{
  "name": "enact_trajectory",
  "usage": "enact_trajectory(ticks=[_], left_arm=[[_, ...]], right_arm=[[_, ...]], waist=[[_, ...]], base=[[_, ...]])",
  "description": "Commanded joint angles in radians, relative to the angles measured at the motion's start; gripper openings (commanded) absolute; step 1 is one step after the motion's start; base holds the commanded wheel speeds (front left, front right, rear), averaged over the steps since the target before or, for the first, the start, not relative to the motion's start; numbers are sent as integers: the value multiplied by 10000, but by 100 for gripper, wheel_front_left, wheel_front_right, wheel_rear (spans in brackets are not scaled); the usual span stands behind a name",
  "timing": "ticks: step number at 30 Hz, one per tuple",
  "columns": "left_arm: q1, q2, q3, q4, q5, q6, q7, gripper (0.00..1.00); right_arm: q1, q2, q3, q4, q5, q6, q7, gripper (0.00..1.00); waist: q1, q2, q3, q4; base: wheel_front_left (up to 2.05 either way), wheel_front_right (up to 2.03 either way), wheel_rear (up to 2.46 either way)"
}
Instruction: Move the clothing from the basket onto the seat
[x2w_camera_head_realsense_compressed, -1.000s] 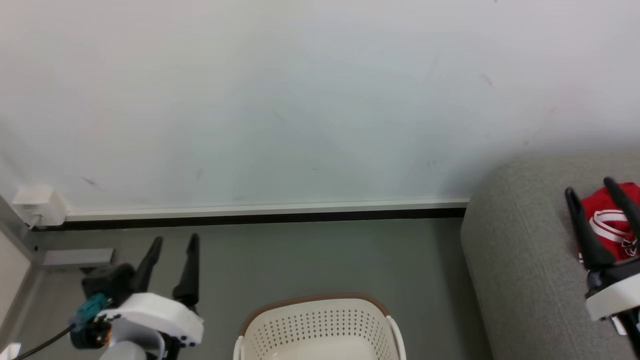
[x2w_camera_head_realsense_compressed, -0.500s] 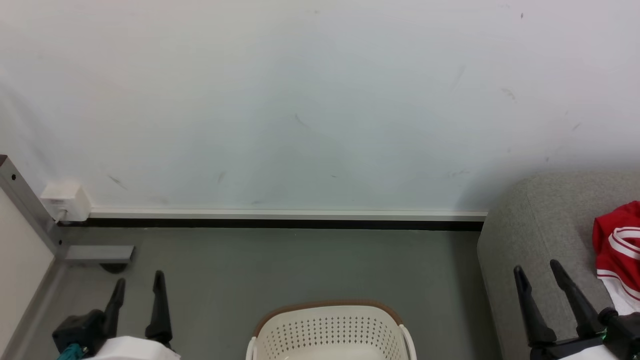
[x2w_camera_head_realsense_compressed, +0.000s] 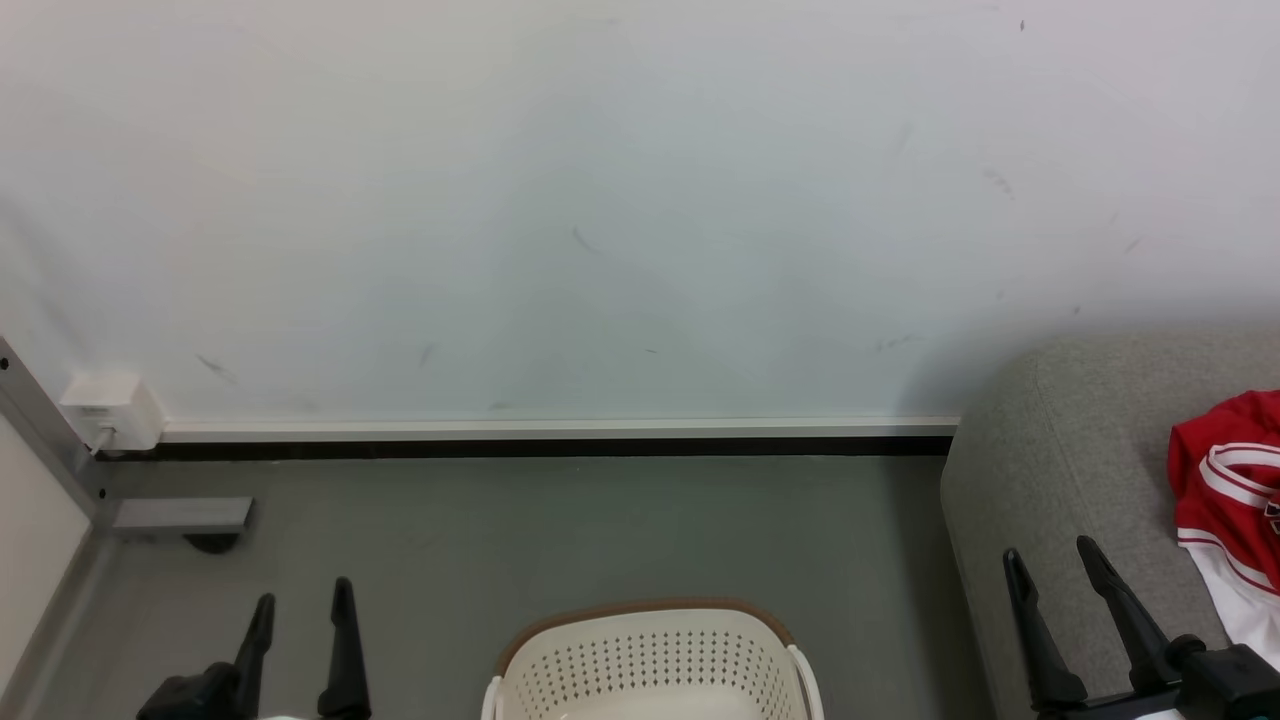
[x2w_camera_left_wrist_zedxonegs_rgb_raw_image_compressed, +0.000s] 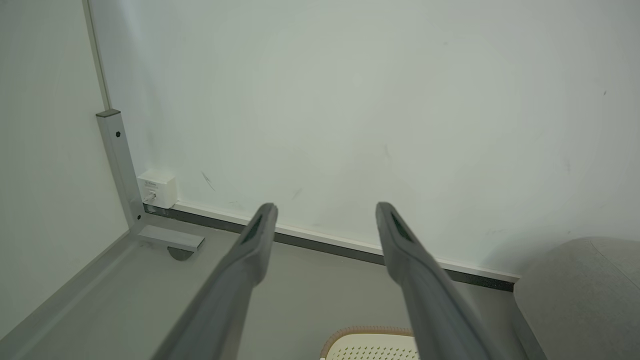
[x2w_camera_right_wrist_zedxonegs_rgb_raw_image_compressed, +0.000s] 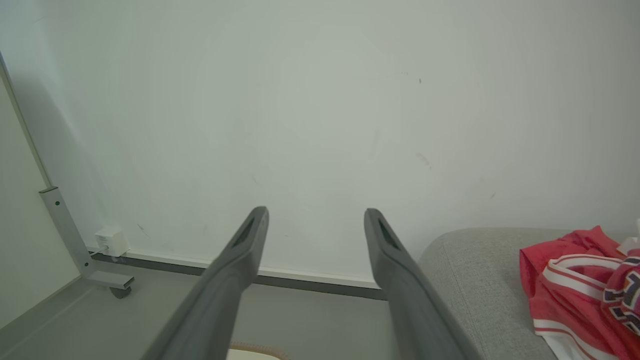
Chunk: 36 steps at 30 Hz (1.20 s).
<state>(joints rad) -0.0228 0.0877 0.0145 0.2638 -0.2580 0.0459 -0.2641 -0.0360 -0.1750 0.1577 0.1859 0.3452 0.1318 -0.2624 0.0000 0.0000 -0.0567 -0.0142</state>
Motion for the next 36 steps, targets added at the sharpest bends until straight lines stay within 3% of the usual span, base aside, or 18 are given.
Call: enact_trajectory(ticks=[1,10,29,30,34,36], left_arm=[[53,-18,111,66,145,-81,-3,100],[-87,-268,622,169,394,-527,-3,100],[-159,-357,862,422,410,-710,-3,100],[-105,-380,837,411,455,-695,1,0],[-15,-457,861,717,322,-730,88,0],[-145,-452,965,776,-237,-775,333,0]], right_arm=[[126,7,5,39,-79,-23,-29,100],[-24,56,-70,118,-64,-23,-30,100],[-59,56,17,307,167,-23,-30,100],[-27,86,9,276,157,0,0,0],[105,195,13,491,305,2,59,0],[68,238,-99,489,848,1,211,0]], waist=[[0,0,0,-15],[0,0,-10,-125],[0,0,-48,-164],[0,0,-48,-165],[0,0,-46,-164],[0,0,-31,-156]], base=[[0,0,0],[0,0,0],[0,0,0],[0,0,0],[0,0,0],[0,0,0]])
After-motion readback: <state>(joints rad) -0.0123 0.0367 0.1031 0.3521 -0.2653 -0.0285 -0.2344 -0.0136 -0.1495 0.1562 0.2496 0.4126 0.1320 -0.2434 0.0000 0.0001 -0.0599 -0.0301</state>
